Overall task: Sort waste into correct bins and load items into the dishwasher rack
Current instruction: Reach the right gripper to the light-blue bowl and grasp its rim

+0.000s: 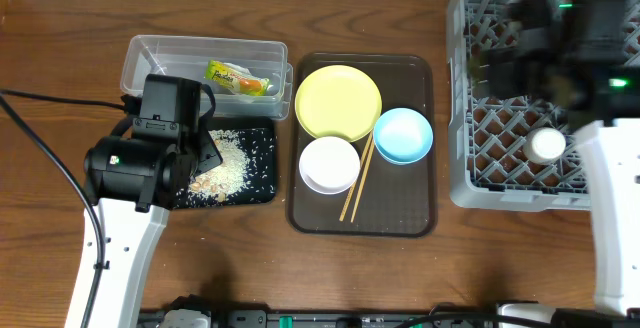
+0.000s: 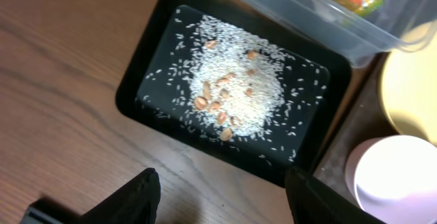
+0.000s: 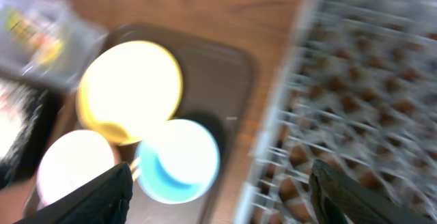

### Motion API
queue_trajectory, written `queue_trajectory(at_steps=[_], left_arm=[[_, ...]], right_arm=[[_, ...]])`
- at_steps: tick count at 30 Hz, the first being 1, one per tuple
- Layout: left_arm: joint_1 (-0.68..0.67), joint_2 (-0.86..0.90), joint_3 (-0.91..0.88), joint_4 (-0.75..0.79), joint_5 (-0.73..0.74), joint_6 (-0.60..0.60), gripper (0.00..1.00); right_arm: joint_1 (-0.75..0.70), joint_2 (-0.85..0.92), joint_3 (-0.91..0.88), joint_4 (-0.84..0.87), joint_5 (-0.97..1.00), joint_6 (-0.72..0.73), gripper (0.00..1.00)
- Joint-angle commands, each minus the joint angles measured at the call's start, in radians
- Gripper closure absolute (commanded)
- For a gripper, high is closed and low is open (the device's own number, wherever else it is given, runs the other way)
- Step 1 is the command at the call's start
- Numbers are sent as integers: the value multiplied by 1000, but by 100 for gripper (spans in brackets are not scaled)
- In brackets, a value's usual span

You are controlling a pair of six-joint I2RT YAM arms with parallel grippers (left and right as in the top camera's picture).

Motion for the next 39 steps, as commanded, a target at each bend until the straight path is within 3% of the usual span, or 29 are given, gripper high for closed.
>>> queue_trajectory(at_steps=[1, 3, 13, 22, 32, 34, 37, 39], left_arm=[[15, -4, 5, -26, -61, -72, 38], [34, -4, 5, -43, -64, -97, 34], [79, -4, 5, -68, -64, -97, 31], [79, -3, 5, -68, -64, -97, 31], [79, -3, 4, -68, -64, -97, 31], [79, -3, 4, -68, -64, -97, 31], [79, -3, 4, -68, -64, -97, 31], [79, -3, 4, -68, -64, -97, 31]], right_arm=[[101, 76, -12, -4, -13, -45, 23], [151, 114, -12, -3, -3, -54, 24], [276, 363, -12, 42, 331, 69, 21], [273, 558, -12, 24, 349, 97, 29], [256, 589, -10, 11, 431, 161, 70], [247, 585, -10, 11, 431, 164, 74], [233, 583, -10, 11, 431, 164, 94], [222, 583, -9, 8, 431, 164, 94]])
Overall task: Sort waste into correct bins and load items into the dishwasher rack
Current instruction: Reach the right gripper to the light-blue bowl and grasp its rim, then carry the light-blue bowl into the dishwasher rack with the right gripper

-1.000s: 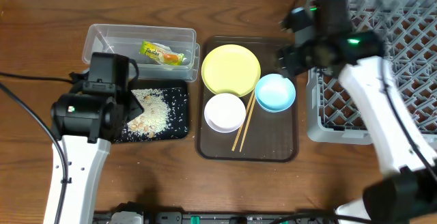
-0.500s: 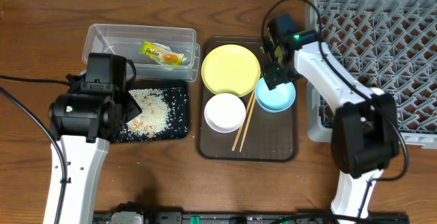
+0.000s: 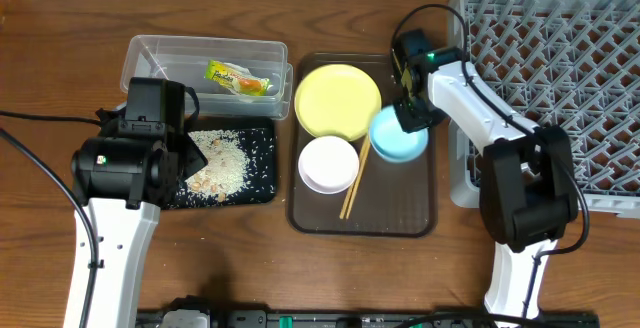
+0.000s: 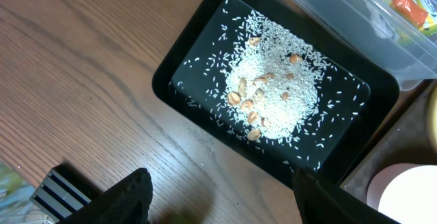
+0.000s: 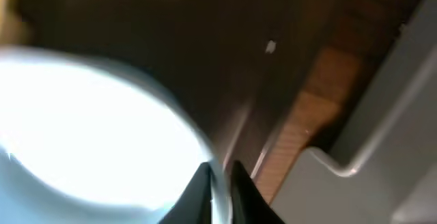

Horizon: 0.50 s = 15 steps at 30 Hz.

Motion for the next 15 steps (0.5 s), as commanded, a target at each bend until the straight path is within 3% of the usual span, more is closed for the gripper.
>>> queue_trajectory(at_steps=[1, 8, 15], left_arm=[[4, -2, 4, -4, -20, -11, 31], [4, 1, 4, -5, -20, -11, 31], [4, 1, 4, -4, -20, -11, 30]], right_arm=[[-27, -12, 3, 0, 18, 11, 98], [-57, -49, 4, -26, 15, 10, 99], [-98, -246, 10, 3, 15, -32, 99]])
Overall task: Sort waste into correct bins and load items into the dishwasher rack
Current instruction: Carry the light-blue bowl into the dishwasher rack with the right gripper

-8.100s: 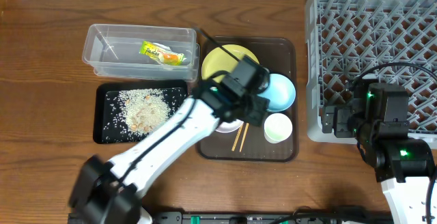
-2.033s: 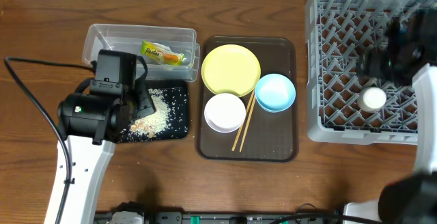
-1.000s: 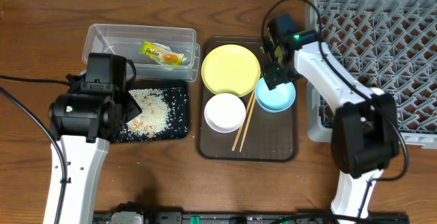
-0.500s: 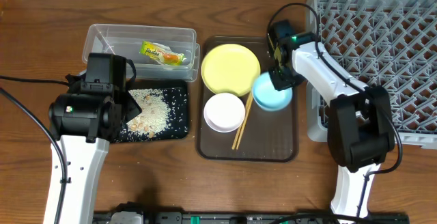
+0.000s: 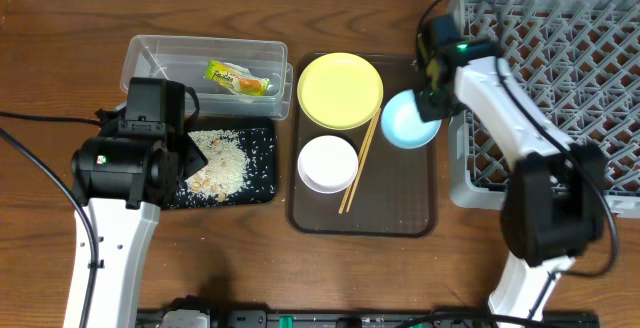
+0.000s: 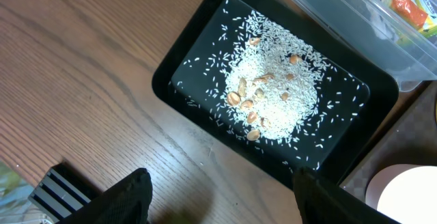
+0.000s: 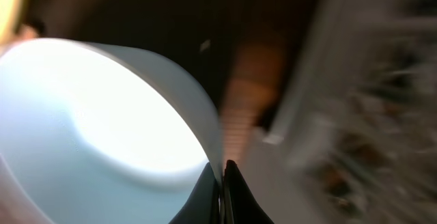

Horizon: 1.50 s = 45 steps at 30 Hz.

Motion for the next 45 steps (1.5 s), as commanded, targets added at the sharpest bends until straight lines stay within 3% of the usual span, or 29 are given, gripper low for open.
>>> queue_trajectory(at_steps=[1, 7, 11, 17, 26, 36, 45], left_arm=[[4, 1, 4, -4, -20, -5, 31], [4, 1, 4, -3, -20, -5, 30], [4, 1, 4, -3, -20, -5, 30], [4, 1, 4, -3, -20, -5, 30], [4, 1, 4, -4, -20, -5, 30], [4, 1, 4, -4, -20, -5, 30], [4, 1, 4, -10, -20, -5, 30]], right_arm=[[-33, -153, 10, 35, 29, -35, 99], [-55, -312, 10, 177, 162, -35, 99], [-56, -351, 10, 299, 310, -118, 99], [-57, -326, 10, 504, 633, -230, 99], [-93, -177, 10, 858, 870, -312, 99], [-131, 42, 10, 1075, 892, -343, 99], [-132, 182, 10, 1257, 892, -471, 99]])
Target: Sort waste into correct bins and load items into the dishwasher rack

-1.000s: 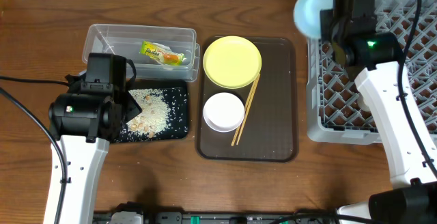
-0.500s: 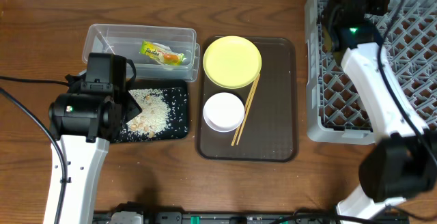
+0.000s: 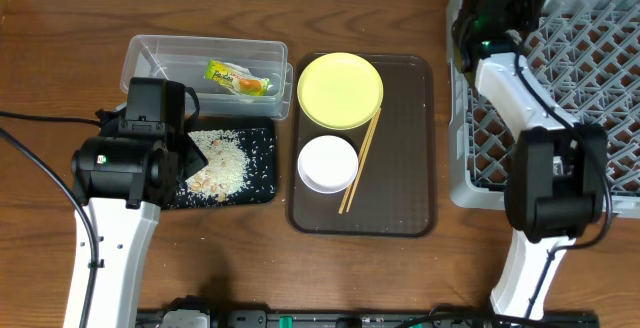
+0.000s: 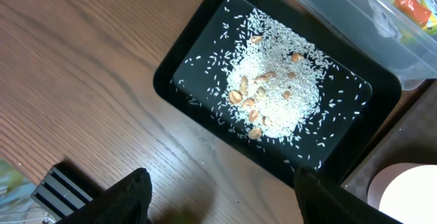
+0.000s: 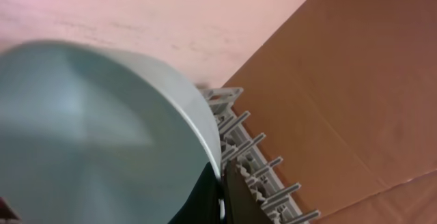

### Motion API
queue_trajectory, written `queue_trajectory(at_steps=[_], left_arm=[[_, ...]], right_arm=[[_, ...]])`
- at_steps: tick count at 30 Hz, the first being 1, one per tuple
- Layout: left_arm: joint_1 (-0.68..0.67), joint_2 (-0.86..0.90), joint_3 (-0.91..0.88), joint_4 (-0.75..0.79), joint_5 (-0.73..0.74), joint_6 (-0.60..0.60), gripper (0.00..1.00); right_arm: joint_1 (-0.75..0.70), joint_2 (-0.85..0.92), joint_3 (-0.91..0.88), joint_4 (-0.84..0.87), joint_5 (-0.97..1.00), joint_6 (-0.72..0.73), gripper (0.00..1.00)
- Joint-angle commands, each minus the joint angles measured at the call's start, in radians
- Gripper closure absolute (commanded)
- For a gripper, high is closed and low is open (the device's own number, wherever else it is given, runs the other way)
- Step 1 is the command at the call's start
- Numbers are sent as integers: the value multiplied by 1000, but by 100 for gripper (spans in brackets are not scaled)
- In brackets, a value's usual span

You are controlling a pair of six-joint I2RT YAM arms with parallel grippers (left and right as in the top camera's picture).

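Observation:
My right gripper (image 5: 222,183) is shut on the rim of the pale blue bowl (image 5: 102,128), which stands tilted on edge over the tines of the grey dishwasher rack (image 3: 570,98) at its far left corner. The overhead view hides the bowl under that arm. On the brown tray (image 3: 400,198) lie a yellow plate (image 3: 340,90), a white bowl (image 3: 329,164) and chopsticks (image 3: 358,175). My left gripper (image 4: 218,207) hangs open over the wood beside the black tray of rice and nuts (image 4: 273,94), holding nothing.
A clear plastic container (image 3: 160,53) with a food wrapper (image 3: 238,79) in it sits behind the black tray. The rack fills the table's right side. The left arm's cable trails across the left of the table.
The right gripper has carried the blue bowl from the brown tray's right edge up to the rack's far left corner, where it now stands on edge. The left arm has barely moved.
First the right gripper was open over the rack and the blue bowl lay on the brown tray. Then it was shut on the bowl's rim on the tray, then held it near the tray's right edge, and now holds it over the rack. The left gripper stayed open by the rice tray.

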Motion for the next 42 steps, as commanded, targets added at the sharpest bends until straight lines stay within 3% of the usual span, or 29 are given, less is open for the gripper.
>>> queue_trajectory(at_steps=[1, 19, 42], left_arm=[[4, 0, 4, -4, -20, -5, 30], [4, 0, 4, -4, -19, -5, 30], [4, 0, 4, -5, -19, -4, 30]], right_arm=[[-11, 45, 6, 37, 21, -72, 99], [-10, 87, 6, 84, 12, -69, 99], [72, 86, 6, -156, 13, 53, 96]])
